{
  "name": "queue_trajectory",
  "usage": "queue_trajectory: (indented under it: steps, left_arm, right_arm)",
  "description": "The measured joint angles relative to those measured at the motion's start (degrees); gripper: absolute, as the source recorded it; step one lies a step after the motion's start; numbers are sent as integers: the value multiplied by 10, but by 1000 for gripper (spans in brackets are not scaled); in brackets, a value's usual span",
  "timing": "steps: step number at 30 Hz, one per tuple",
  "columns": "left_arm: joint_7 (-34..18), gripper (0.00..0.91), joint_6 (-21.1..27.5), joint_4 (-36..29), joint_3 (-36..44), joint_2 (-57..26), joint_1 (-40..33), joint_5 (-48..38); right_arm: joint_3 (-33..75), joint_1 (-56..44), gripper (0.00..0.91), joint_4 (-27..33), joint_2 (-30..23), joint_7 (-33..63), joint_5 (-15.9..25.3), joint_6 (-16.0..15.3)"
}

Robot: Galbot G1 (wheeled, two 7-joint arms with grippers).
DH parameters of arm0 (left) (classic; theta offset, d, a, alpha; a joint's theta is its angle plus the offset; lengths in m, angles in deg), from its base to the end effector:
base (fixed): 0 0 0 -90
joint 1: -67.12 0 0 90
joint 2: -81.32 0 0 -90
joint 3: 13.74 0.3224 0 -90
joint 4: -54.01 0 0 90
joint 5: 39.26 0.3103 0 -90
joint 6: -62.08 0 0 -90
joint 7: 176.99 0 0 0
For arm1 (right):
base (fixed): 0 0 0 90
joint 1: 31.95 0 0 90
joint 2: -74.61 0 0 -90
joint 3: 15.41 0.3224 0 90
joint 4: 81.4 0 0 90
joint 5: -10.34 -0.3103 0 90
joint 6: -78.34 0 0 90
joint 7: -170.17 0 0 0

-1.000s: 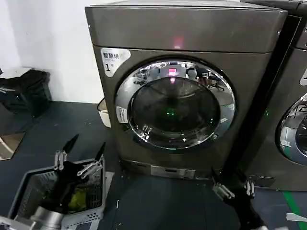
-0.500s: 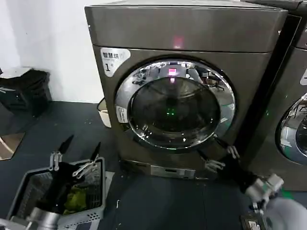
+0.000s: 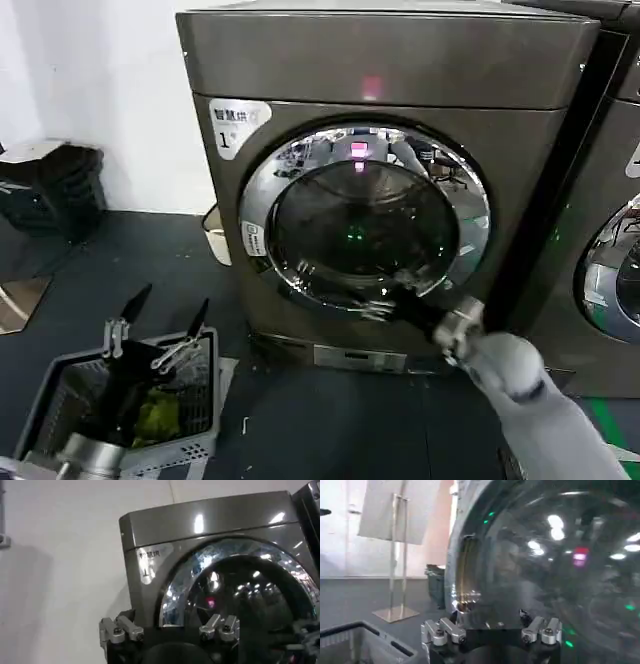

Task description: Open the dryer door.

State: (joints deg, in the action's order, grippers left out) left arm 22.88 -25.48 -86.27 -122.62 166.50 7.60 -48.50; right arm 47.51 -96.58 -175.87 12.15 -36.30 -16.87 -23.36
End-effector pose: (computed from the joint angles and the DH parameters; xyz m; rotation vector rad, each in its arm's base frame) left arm 0.1221 0.0710 -0.1624 0.2467 2.8185 0.2431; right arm 0.3901 -0.0130 -0.1797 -1.3370 2.7758 -0.2272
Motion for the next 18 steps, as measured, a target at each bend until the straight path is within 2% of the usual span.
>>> queue_trajectory:
  steps: [18]
  left_arm:
    - [3, 907, -2, -2, 0, -2, 4, 2]
  right_arm:
    - [-86, 91, 907, 89, -101, 16, 28, 0]
